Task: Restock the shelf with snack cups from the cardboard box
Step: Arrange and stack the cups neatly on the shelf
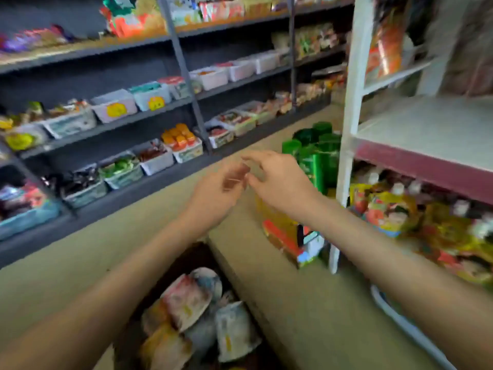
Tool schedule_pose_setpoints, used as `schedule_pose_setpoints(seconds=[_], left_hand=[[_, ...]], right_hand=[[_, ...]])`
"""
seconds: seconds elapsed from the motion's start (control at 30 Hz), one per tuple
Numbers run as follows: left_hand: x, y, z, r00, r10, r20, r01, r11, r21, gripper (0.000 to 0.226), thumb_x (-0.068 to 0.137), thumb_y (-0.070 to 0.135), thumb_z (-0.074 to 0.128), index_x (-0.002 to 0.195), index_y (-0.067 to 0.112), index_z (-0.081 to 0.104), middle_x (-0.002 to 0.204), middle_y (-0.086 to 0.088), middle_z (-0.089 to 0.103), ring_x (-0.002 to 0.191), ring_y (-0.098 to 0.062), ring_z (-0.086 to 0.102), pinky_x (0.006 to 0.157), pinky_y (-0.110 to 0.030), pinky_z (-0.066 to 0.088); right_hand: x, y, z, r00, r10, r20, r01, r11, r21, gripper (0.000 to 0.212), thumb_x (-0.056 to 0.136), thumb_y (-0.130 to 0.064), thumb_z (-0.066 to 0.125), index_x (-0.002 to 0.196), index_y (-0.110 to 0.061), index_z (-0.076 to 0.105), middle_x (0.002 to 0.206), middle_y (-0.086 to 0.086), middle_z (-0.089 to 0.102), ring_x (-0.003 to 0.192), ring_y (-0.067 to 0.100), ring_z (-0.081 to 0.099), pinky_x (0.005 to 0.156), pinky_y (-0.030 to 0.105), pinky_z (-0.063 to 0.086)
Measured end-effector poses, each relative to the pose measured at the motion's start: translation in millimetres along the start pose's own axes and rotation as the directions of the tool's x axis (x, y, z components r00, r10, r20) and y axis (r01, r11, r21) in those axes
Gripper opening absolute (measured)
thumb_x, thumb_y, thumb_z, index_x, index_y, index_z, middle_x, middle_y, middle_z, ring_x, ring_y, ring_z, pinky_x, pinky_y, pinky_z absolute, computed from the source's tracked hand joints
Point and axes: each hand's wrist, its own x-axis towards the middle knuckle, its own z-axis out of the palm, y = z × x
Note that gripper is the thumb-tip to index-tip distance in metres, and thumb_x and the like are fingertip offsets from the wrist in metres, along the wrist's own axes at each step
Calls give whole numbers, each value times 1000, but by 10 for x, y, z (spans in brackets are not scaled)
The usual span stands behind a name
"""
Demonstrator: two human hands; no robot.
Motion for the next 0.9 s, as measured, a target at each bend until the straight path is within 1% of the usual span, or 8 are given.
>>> schedule_pose_setpoints(seconds=[0.2,0.33,0.4,0.47,0.53,0.63,0.73,0.9], left_hand=[[-916,-1050,88,962,-263,75,232,931,281,29,85,26,52,112,18,58,109,-4,66,102,-22,62,93,-34,47],[-1168,-1486,281,895,-411,171,273,809,520,36,91,27,55,124,14,50,121,-3,57,110,-21,55,87,-27,41],[-1206,-1735,363,822,-446,354,60,685,726,54,90,38,51,135,12,39,134,-9,47,122,-27,45,98,-34,37],[-1217,-1952,400,737,-472,484,-284,434,855,68,90,46,44,145,13,22,147,-12,30,135,-33,28,111,-46,24],[-1223,-2034,415,668,-494,557,-501,256,827,67,92,39,45,148,16,16,150,-11,25,138,-34,21,113,-54,14],[-1194,-1974,415,618,-454,641,-689,79,721,65,95,30,44,149,14,12,150,-11,27,137,-33,26,113,-53,13],[-1140,-1984,399,586,-432,685,-753,21,658,63,96,22,43,148,10,10,149,-13,28,136,-33,29,111,-46,21],[-1078,-2000,246,570,-426,703,-742,101,663,70,94,15,47,147,-1,4,152,-21,20,139,-33,25,114,-40,25]], right_hand=[[-512,-99,1107,966,-38,257,20,997,75,44,90,1,47,134,1,45,141,18,44,131,28,41,104,24,23],[-929,-73,1642,844,-65,533,60,998,27,56,96,-8,45,147,-5,23,154,12,23,142,24,21,111,26,17],[-1040,-47,1797,805,-72,589,134,989,-63,57,97,-10,44,148,-5,19,153,13,21,143,24,17,114,31,21],[-1061,-23,1843,804,-94,587,236,957,-170,57,96,-8,44,147,-3,19,151,14,24,141,26,18,113,34,27],[-1054,10,1816,793,-79,605,291,920,-261,57,93,-3,45,145,1,22,148,19,25,140,29,20,111,37,31],[-1043,120,1781,784,-62,618,339,877,-342,57,91,1,42,144,4,23,149,23,23,140,32,19,111,38,32],[-1042,186,1764,769,-81,634,359,876,-323,58,92,2,38,146,4,17,153,21,17,143,30,13,115,36,23],[-1037,154,1709,789,-94,608,297,923,-243,60,93,2,38,148,2,13,153,17,18,142,27,14,114,26,7]])
